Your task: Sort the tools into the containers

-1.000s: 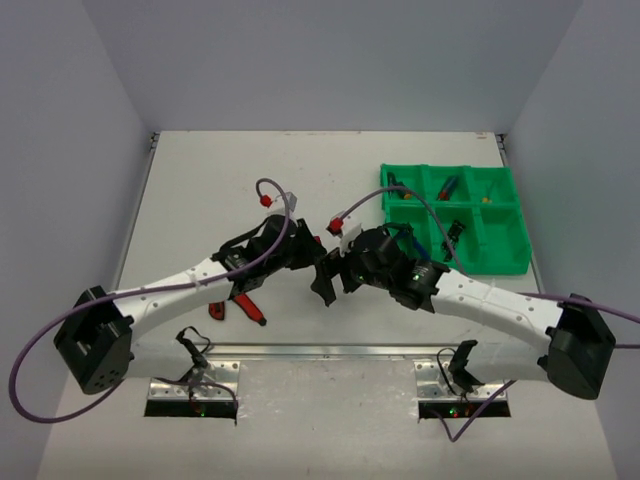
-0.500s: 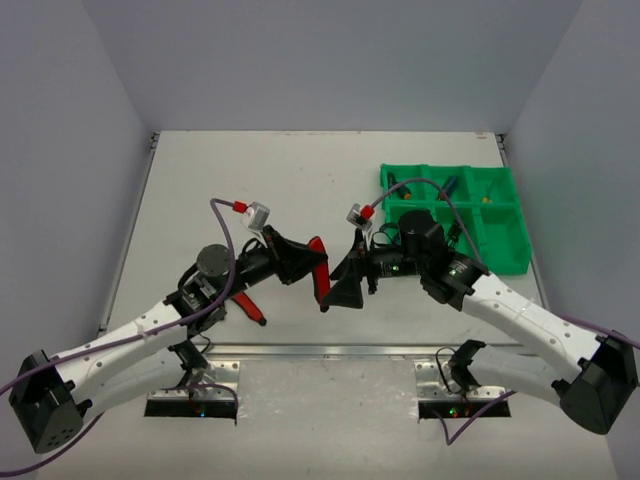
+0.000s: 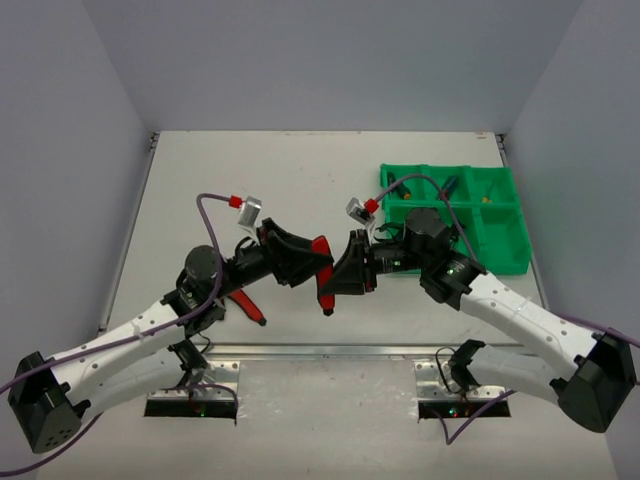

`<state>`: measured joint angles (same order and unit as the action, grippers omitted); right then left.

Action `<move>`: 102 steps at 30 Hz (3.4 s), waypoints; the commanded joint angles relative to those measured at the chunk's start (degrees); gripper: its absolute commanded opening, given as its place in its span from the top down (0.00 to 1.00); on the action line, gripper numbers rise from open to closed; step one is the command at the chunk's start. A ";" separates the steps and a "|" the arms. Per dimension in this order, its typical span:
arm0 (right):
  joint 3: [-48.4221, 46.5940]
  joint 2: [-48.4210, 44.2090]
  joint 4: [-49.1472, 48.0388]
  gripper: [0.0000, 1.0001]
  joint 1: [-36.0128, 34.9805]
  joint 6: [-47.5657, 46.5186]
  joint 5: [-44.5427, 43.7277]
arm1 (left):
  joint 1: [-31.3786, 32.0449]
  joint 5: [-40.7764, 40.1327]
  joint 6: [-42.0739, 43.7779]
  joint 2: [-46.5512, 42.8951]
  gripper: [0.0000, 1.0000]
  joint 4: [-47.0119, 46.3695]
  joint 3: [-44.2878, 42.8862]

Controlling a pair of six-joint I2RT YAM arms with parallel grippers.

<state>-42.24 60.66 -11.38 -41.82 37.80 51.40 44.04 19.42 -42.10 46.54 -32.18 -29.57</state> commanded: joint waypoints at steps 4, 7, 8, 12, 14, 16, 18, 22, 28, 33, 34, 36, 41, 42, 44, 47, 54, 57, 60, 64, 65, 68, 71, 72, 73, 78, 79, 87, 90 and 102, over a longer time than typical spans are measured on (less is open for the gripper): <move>-3.95 -3.10 15.16 1.00 2.47 -7.18 -24.06 | 0.04 -35.19 1.69 1.73 0.00 34.97 -14.72; -6.54 -1.21 27.42 1.00 6.63 -11.13 -43.49 | 0.00 -57.40 -5.72 4.54 0.00 62.79 -25.70; -7.41 -0.89 30.58 1.00 6.93 -12.04 -45.50 | 0.00 -60.69 -7.17 4.79 0.00 65.12 -27.98; -9.89 2.90 41.64 1.00 25.51 -13.63 -62.10 | 0.00 -63.54 -4.92 4.19 0.00 79.29 -33.53; -9.54 2.68 42.67 1.00 33.65 -13.66 -63.79 | 0.00 -61.11 -1.51 3.03 0.00 80.34 -32.28; -9.36 2.17 42.58 1.00 39.79 -12.85 -68.72 | 0.00 -58.68 2.22 0.05 0.00 80.31 -28.49; -10.75 3.56 42.41 1.00 41.56 -13.06 -73.47 | 0.00 -58.18 4.10 -1.34 0.00 80.08 -25.40; -15.67 12.25 42.37 1.00 44.15 -14.19 -74.17 | 0.00 -59.28 4.09 -2.28 0.00 78.95 -20.72; -31.38 28.18 52.15 1.00 45.31 -19.84 -81.68 | 0.08 -57.49 5.97 -2.85 0.00 77.44 -19.55; -32.21 31.95 52.34 1.00 49.96 -20.08 -80.35 | 0.08 -58.88 5.13 -6.66 0.00 77.56 -19.04; -32.35 32.92 52.34 1.00 50.40 -19.98 -80.11 | 0.08 -59.16 4.89 -7.30 0.00 77.86 -19.09; -33.23 35.23 52.52 1.00 51.43 -20.23 -79.80 | 0.08 -59.66 4.40 -8.90 0.00 78.15 -19.23; -33.70 39.63 53.31 1.00 53.25 -20.31 -80.67 | 0.08 -58.89 5.10 -10.33 0.00 77.18 -18.86; -33.48 40.35 53.42 1.00 53.36 -20.31 -81.34 | 0.08 -58.55 5.27 -10.05 0.00 77.18 -18.97; -32.92 40.98 53.48 0.97 53.43 -20.03 -81.87 | 0.08 -58.22 5.50 -9.89 0.00 77.04 -18.90; -32.99 40.99 53.75 0.63 53.43 -19.52 -81.82 | 0.08 -57.83 5.98 -10.15 0.00 76.53 -18.73; -35.84 37.10 57.33 0.19 53.35 -16.26 -79.19 | 0.08 -57.63 6.51 -8.40 0.00 76.38 -18.94; -37.17 33.80 58.54 0.17 52.94 -14.78 -75.36 | 0.08 -58.28 6.21 -7.08 0.00 76.75 -19.04; -36.43 28.31 57.95 0.10 49.47 -14.63 -71.53 | 0.02 -59.67 5.35 -5.67 0.00 77.46 -19.13; -33.55 20.57 56.38 0.01 38.80 -15.71 -67.79 | -1.72 -61.60 3.49 -1.89 0.00 78.84 -19.76; -32.31 19.18 55.80 0.01 36.34 -16.07 -66.49 | -2.47 -61.80 3.00 -0.75 0.00 79.04 -19.83; -25.27 11.67 49.97 0.01 28.41 -14.72 -56.85 | -5.97 -61.44 -1.81 5.44 0.00 80.28 -20.88; -15.71 6.26 42.22 0.01 26.33 -12.95 -48.16 | -8.18 -56.44 -9.54 8.44 0.00 79.40 -19.26; -13.58 4.86 40.76 0.01 25.87 -12.72 -47.27 | -9.01 -54.78 -11.86 9.74 0.00 78.74 -18.28; -11.06 3.17 39.38 0.01 25.33 -12.60 -46.84 | -10.27 -53.03 -14.45 12.38 0.01 77.90 -16.96; -6.30 2.91 40.72 0.01 24.96 -14.72 -45.79 | -10.82 -51.75 -23.07 22.98 0.06 77.91 -14.92; -5.65 2.58 40.27 0.01 24.87 -14.77 -45.94 | -10.82 -51.60 -24.29 24.88 0.06 78.27 -15.14; -2.62 -3.05 36.80 0.01 24.85 -14.87 -41.07 | -10.89 -47.18 -25.53 39.56 0.15 73.51 -14.99; -1.76 -3.53 36.16 0.01 24.81 -14.74 -40.46 | -10.75 -45.29 -26.89 41.40 0.20 72.89 -14.59; -0.17 -4.47 34.06 0.01 24.77 -13.89 -38.49 | -10.38 -38.15 -21.80 36.34 0.78 58.16 -5.02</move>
<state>-42.58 57.25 25.75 -16.69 23.62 11.42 33.65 -25.06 -66.49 83.03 33.17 -38.12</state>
